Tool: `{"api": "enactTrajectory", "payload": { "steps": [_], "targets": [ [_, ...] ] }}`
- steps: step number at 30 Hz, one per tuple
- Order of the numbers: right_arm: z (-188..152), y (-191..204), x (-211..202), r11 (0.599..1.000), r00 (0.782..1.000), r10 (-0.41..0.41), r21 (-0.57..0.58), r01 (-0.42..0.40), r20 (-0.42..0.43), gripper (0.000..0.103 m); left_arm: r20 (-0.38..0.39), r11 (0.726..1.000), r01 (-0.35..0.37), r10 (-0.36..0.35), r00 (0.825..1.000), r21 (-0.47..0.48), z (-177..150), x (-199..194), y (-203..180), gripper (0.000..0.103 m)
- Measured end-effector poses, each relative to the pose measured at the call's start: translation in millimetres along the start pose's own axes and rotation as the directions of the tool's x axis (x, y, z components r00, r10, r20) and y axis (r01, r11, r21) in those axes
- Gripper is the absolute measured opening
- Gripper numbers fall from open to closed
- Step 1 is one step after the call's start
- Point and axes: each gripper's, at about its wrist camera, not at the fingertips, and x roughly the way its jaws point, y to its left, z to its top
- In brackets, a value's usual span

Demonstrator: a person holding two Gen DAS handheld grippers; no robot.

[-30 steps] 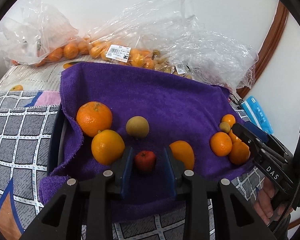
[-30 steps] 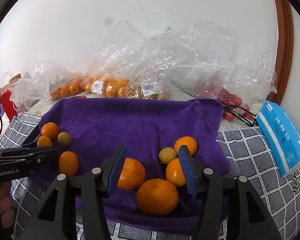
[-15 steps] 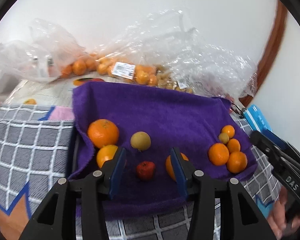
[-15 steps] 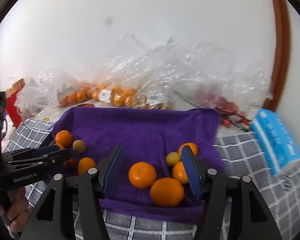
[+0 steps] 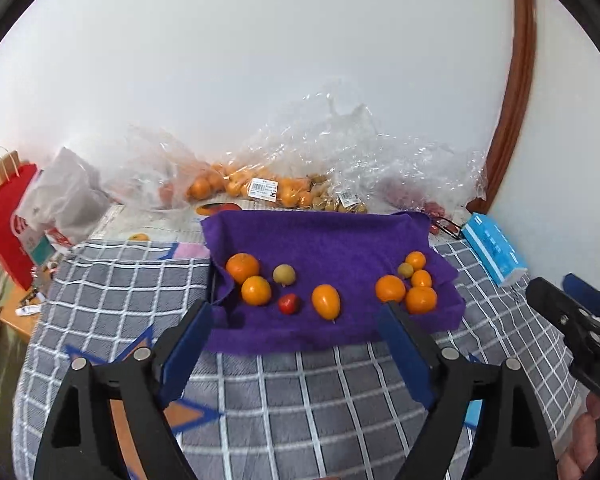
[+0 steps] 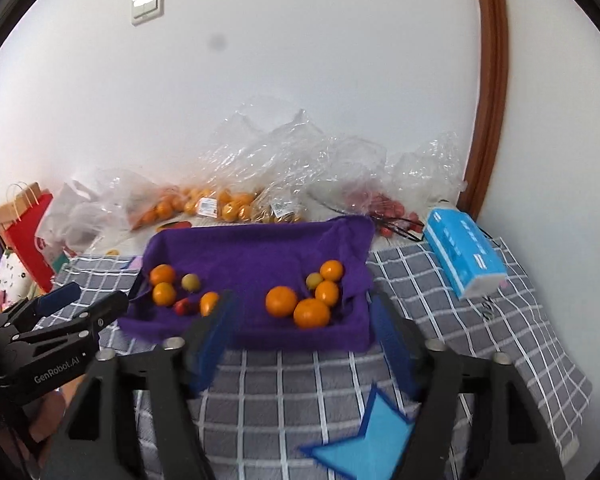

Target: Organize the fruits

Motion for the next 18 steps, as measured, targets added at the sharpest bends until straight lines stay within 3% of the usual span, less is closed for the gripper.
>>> {"api": "enactTrajectory", "payload": {
  "steps": [6, 11, 18],
  "targets": [
    [-18.7, -3.9, -51.7, 1.000, 0.999, -0.007, 0.021, 0.006, 0.040, 0.099, 0.027, 0.999, -0.009, 0.008, 1.000, 0.034, -14.0, -48.1, -13.3, 0.089],
    [-28.7, -15.3, -81.7, 0.998, 0.999, -0.029, 0.061, 0.027, 0.041, 0.102, 0.087, 0.996, -0.074, 0.070, 0.994, 0.045, -21.9, -81.8, -20.4, 0.094],
    [-42.4, -27.7, -95.6, 0.994, 0.998, -0.043, 0.106, 0.039, 0.035, 0.102, 0.113, 0.995, -0.086, 0.080, 0.990, 0.048, -31.2, -95.9, -27.9, 0.094]
  ]
}}
